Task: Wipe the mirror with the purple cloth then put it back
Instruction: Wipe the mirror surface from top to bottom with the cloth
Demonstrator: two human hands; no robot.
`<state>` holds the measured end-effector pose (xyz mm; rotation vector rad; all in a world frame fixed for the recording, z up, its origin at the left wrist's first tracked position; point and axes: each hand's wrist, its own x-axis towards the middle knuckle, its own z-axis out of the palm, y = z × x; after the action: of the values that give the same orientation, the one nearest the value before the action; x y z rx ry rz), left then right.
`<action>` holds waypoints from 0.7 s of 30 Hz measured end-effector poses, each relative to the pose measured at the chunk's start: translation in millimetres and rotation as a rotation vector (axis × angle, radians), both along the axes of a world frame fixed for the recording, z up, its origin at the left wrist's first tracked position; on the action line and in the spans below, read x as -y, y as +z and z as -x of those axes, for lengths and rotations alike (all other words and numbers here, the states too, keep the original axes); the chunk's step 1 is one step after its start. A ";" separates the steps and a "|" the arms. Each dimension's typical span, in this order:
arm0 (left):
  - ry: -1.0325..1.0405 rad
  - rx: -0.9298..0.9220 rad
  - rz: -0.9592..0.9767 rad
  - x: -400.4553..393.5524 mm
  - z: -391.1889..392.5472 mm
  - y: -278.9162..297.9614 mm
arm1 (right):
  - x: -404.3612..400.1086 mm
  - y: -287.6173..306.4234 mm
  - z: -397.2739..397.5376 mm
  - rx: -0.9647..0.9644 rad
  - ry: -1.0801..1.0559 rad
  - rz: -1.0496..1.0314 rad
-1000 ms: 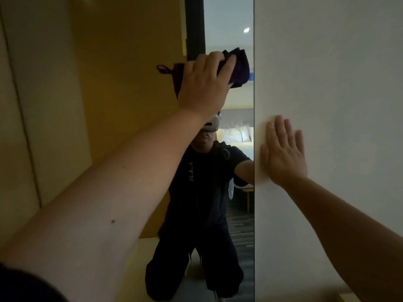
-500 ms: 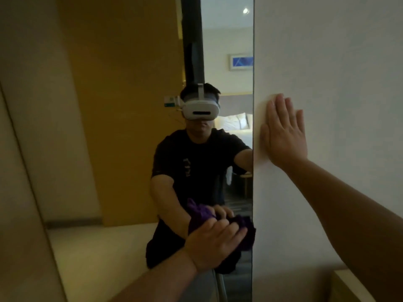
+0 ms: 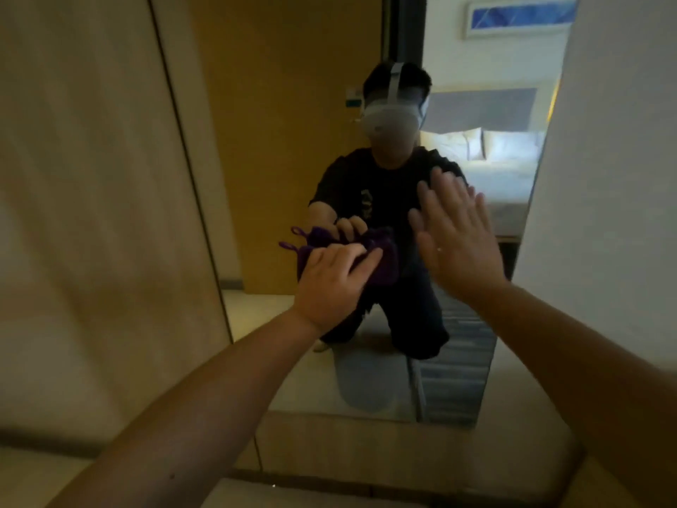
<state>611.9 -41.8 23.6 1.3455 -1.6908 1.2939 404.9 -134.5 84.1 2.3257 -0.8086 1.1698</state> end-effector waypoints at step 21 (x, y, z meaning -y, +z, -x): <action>0.036 0.101 0.270 -32.6 -173.2 37.4 | 1.1 -107.3 -134.8 0.010 -0.126 0.274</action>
<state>785.1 -9.2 61.0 1.1731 -1.4980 1.5713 539.7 -135.6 -23.3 2.0189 -0.7359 1.1591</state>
